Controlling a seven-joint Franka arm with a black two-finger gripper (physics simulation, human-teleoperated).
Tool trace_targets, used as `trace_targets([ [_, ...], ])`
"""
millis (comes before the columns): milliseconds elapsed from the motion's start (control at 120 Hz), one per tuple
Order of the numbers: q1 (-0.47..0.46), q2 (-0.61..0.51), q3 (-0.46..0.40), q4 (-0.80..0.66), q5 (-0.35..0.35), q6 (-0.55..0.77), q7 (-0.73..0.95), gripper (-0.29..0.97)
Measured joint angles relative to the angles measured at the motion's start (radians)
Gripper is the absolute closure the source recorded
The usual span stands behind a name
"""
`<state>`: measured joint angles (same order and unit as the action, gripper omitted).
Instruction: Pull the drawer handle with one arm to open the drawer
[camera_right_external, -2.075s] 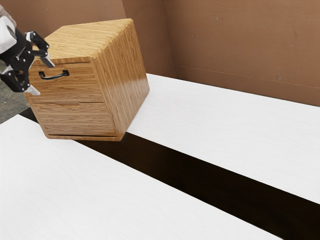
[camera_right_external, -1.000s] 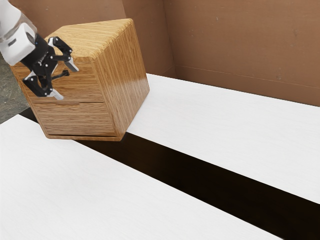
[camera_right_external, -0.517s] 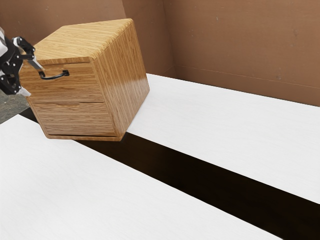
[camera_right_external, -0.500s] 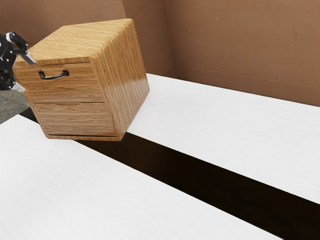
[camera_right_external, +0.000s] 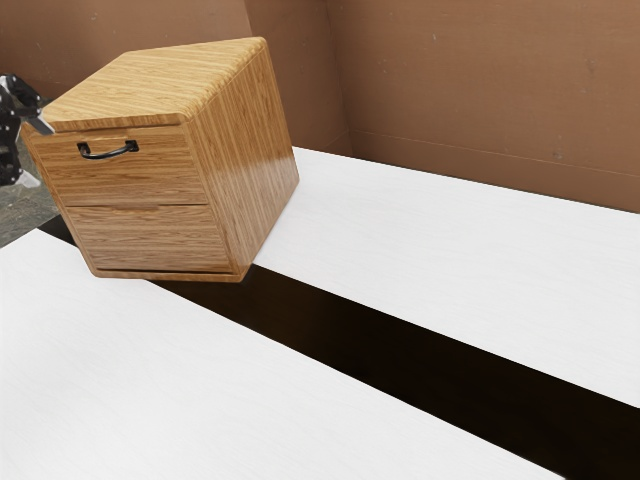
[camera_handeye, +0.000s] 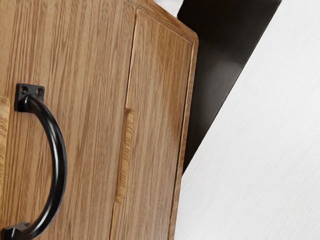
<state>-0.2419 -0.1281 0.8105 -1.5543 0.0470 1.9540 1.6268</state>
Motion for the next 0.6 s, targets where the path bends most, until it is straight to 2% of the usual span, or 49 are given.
trace_targets([
  [383,-0.008,0.018,0.014,0.011,0.03,-0.039,-0.007,0.0],
  [600,0.008,0.059,0.068,0.011,0.037,-0.008,-0.011,0.0],
])
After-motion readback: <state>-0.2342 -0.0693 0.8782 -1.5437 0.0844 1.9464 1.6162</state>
